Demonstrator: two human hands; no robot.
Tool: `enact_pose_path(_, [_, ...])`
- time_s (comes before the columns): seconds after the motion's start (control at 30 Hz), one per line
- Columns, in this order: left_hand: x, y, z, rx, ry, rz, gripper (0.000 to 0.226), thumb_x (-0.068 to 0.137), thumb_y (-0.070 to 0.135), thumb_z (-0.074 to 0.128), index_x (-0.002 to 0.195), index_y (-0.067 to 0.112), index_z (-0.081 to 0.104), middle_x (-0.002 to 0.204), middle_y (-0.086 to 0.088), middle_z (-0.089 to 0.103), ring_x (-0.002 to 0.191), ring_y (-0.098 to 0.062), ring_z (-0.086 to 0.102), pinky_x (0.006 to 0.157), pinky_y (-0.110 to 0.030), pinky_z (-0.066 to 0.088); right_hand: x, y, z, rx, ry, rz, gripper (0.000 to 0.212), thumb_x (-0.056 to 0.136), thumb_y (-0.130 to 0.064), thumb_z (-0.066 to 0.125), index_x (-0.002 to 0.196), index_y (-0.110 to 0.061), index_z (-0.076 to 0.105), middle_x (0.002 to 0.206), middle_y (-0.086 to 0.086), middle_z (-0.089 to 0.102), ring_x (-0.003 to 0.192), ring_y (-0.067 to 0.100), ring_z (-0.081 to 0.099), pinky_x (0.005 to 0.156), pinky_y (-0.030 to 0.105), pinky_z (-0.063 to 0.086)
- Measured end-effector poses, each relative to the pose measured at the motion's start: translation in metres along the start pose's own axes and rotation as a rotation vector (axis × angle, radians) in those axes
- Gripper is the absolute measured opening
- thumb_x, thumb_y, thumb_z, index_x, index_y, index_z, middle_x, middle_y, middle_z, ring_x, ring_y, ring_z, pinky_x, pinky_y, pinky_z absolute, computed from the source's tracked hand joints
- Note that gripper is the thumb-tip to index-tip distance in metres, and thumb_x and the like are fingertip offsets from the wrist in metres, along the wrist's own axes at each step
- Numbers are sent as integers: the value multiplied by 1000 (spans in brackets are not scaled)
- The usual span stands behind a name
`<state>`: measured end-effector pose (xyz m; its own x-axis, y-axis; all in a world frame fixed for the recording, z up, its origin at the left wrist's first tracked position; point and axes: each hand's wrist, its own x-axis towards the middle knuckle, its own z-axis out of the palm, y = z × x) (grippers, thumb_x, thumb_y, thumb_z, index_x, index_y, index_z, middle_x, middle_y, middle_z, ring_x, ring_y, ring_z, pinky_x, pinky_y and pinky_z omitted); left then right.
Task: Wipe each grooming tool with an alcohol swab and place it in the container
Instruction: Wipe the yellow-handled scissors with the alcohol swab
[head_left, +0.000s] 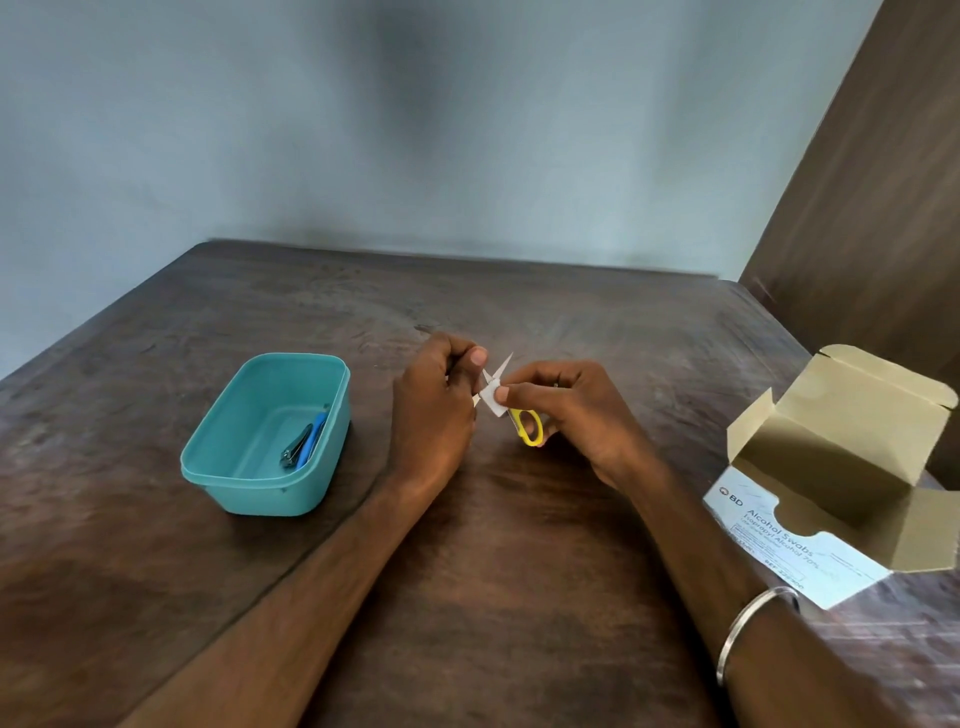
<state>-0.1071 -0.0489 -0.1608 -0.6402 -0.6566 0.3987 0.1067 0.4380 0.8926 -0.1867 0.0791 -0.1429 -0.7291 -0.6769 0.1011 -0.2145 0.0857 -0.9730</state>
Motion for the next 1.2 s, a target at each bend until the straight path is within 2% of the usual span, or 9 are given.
enact_pose_path(0.17, [-2,1,2,-12,-7,4,21,97,21,58,77,29,58,66,5,62,50,-13,55,50,-36,44,1,1,-5,19,-9,32,5,81,-8,76,81,-3,77,62,16,62,55,23,54,53,28,46])
enact_pose_path(0.3, [-1,0,1,-26,-39,-28,22,96,20,59,76,28,60,61,9,59,51,-11,54,51,-35,44,-1,2,-1,30,6,10,9,82,-11,76,82,-1,77,64,16,64,52,21,54,51,28,47])
enact_pose_path(0.57, [1,4,-3,-21,-10,-14,22,97,23,58,76,29,61,65,5,63,52,-14,56,50,-39,49,1,2,-4,27,-4,22,9,81,-8,75,78,1,75,62,18,60,52,23,53,50,28,46])
enact_pose_path(0.67, [-1,4,-2,-15,-35,-21,21,98,22,57,78,29,61,65,6,61,52,-12,55,49,-35,46,1,3,-2,19,-4,-3,8,82,-10,75,82,-2,77,65,19,65,54,24,56,52,29,48])
enact_pose_path(0.73, [0,4,-2,-15,-45,-18,21,98,22,57,79,30,61,65,7,61,53,-11,55,50,-33,45,0,3,0,18,-9,-22,9,84,-12,75,84,-3,77,71,26,67,56,26,57,52,29,48])
enact_pose_path(0.8, [2,3,-4,-24,-23,-20,22,97,23,58,77,31,60,64,7,61,51,-11,56,49,-33,44,0,2,-1,22,-7,-25,9,84,-12,74,83,-3,77,74,33,65,57,27,56,50,29,47])
enact_pose_path(0.87, [3,4,-5,-46,0,-45,21,97,23,58,77,30,60,62,7,61,46,-10,54,44,-31,42,2,3,-2,26,21,-19,9,84,-13,75,82,-4,78,74,31,66,56,26,56,49,29,46])
enact_pose_path(1.07, [11,4,-10,-133,144,-126,18,98,21,57,80,21,60,65,4,61,39,-16,48,34,-26,36,9,7,-9,208,242,-75,10,83,-3,75,91,-7,79,72,7,73,50,17,53,45,27,45])
enact_pose_path(1.2, [15,-2,-10,-149,252,-144,17,97,23,56,80,25,60,70,1,64,46,-19,51,43,-32,41,9,9,-11,129,208,-154,22,84,-3,75,104,-12,76,76,18,71,46,15,50,44,28,44])
